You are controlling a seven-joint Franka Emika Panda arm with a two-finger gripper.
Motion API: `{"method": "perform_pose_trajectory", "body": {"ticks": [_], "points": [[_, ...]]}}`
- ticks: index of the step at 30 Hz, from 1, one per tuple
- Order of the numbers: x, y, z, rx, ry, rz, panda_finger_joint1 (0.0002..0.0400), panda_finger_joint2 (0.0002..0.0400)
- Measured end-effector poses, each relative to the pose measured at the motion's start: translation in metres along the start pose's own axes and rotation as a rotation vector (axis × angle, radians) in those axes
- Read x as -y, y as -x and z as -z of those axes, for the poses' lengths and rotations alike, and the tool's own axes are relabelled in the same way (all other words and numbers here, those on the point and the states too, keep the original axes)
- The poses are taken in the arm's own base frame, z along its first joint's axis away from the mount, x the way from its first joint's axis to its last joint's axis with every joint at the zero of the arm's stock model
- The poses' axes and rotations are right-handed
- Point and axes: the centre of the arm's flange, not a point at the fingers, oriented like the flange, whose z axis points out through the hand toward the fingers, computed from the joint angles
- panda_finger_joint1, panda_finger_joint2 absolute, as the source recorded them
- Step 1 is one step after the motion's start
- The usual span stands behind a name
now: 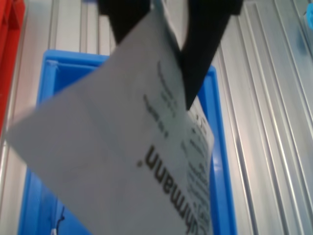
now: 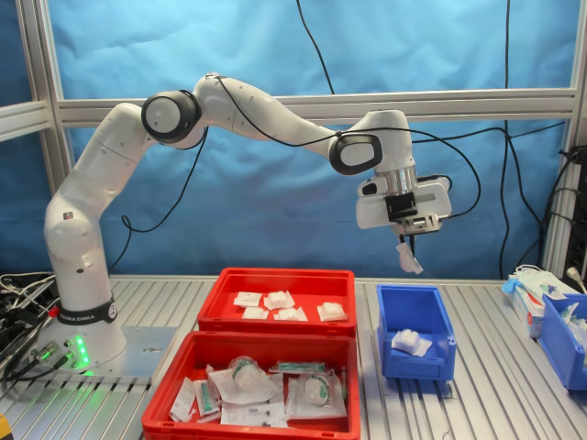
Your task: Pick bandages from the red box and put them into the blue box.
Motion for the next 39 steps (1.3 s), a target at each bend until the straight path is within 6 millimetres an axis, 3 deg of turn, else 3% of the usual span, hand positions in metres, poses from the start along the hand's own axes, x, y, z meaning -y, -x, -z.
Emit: {"method": "perform_pose_trajectory", "body": {"ticks": [28,29,33,34,38,39], "points": [[0.014,-0.003,0.007,0.025,-0.039,-0.015,0.0052,0.0052],[0.014,-0.003,0.007,0.025,-0.040,-0.016,0.0099,0.0099],[0.015,-0.004,0.007,0.024,-0.041,-0.017,0.0099,0.0099],[0.015,-0.004,0.007,0.024,-0.042,-0.017,0.0150,0.0150],[0.016,-0.004,0.007,0.024,-0.042,-0.018,0.0150,0.0150],[0.016,-0.004,0.007,0.024,-0.042,-0.018,0.0200,0.0200]]}}
